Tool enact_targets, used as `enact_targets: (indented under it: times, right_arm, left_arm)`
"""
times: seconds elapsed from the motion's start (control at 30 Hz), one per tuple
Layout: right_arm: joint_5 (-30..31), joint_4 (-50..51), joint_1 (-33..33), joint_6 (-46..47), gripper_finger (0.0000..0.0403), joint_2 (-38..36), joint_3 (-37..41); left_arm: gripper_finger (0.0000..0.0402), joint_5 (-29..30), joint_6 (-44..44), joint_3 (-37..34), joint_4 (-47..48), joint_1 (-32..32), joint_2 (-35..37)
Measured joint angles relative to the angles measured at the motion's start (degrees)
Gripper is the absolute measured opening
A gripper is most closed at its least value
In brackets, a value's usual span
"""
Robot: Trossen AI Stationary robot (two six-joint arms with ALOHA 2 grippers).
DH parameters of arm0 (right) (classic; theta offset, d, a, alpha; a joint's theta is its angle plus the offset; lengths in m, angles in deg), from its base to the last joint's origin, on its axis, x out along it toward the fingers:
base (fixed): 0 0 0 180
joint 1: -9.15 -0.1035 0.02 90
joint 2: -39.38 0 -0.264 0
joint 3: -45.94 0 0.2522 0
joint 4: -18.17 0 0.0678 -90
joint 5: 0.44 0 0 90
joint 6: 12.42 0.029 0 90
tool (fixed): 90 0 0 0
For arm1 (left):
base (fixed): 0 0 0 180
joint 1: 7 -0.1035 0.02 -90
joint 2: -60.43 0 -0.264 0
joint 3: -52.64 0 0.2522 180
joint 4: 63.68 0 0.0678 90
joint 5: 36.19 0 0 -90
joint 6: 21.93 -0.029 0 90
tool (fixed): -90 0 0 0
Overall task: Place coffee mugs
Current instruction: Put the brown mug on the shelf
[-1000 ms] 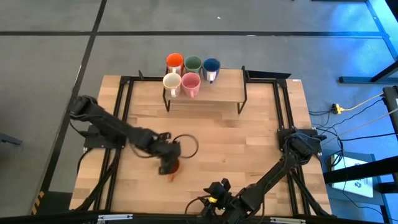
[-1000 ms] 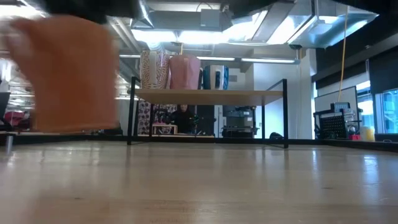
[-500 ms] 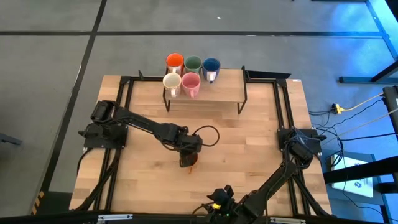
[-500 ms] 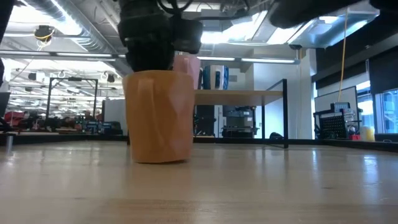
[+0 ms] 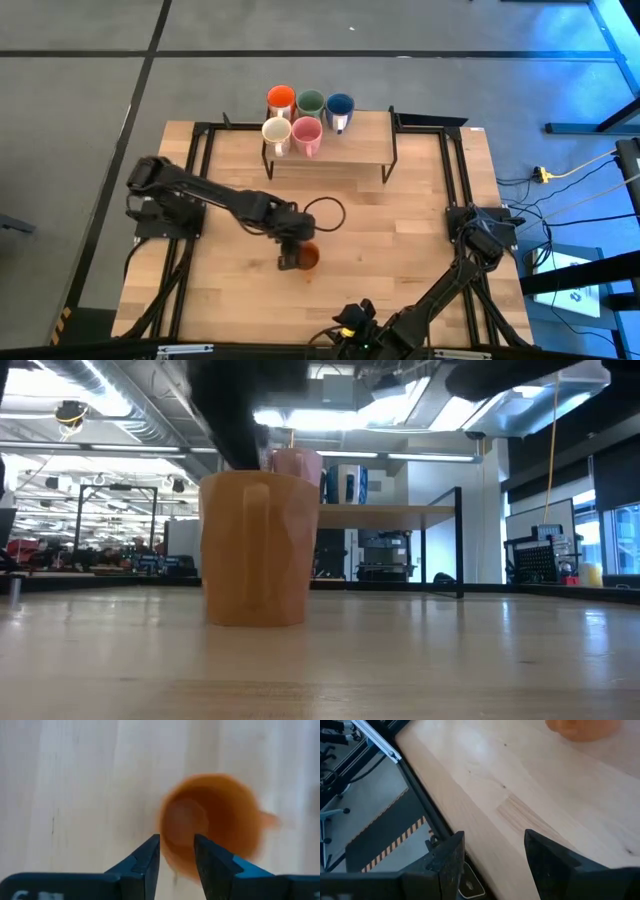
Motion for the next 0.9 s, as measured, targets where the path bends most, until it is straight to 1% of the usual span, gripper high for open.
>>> enact_targets:
  times: [0.07, 0.2, 0.23, 0.3, 0.37, 0.5, 0.63, 0.7, 0.8, 0.9]
  right_arm:
    - [0.1, 0.1, 0.4, -0.5, 0.0193, 0.0, -0.6]
    - [-1.3, -0.1, 2.7, -3.8, 0.0193, 0.0, -2.6]
    - [-1.6, 0.1, 3.4, -4.8, 0.0193, 0.0, -3.1]
    - [-2.2, 0.2, 4.7, -5.3, 0.0193, 0.0, -4.3]
    - [-3.3, 0.4, 6.1, -5.7, 0.0193, 0.0, -5.6]
    - [-4.2, 0.7, 9.2, -4.6, 0.0193, 0.0, -7.3]
    - [-5.3, 2.5, 12.2, -3.3, 0.0193, -0.1, -9.7]
    - [-6.9, 4.9, 13.8, -3.5, 0.0193, -0.2, -10.5]
    - [-10.7, 10.4, 15.8, -3.4, 0.0193, -0.1, -11.0]
    - [-13.0, 13.4, 17.1, -2.3, 0.0193, -0.1, -11.1]
  left_arm:
    - [0.0115, -0.1, -1.1, 0.0, 1.9, 1.2, 3.7]
    - [0.0114, -1.0, -7.8, 0.0, 7.7, 5.8, 12.1]
    - [0.0114, -0.8, -8.7, 0.0, 9.3, 7.1, 14.2]
    - [0.0114, 1.2, -8.6, 0.0, 12.6, 9.6, 18.2]
    - [0.0114, 4.7, -5.5, -1.1, 14.2, 12.2, 22.3]
    - [0.0114, 9.5, 2.0, -6.7, 14.3, 18.2, 31.2]
    - [0.0114, 11.8, 10.6, -14.1, 14.4, 24.2, 40.4]
    - [0.0114, 13.3, 14.2, -17.7, 14.2, 26.8, 44.3]
    - [0.0114, 14.8, 17.2, -22.5, 14.0, 29.5, 49.7]
    - [0.0114, 14.9, 18.7, -25.8, 13.9, 30.5, 53.5]
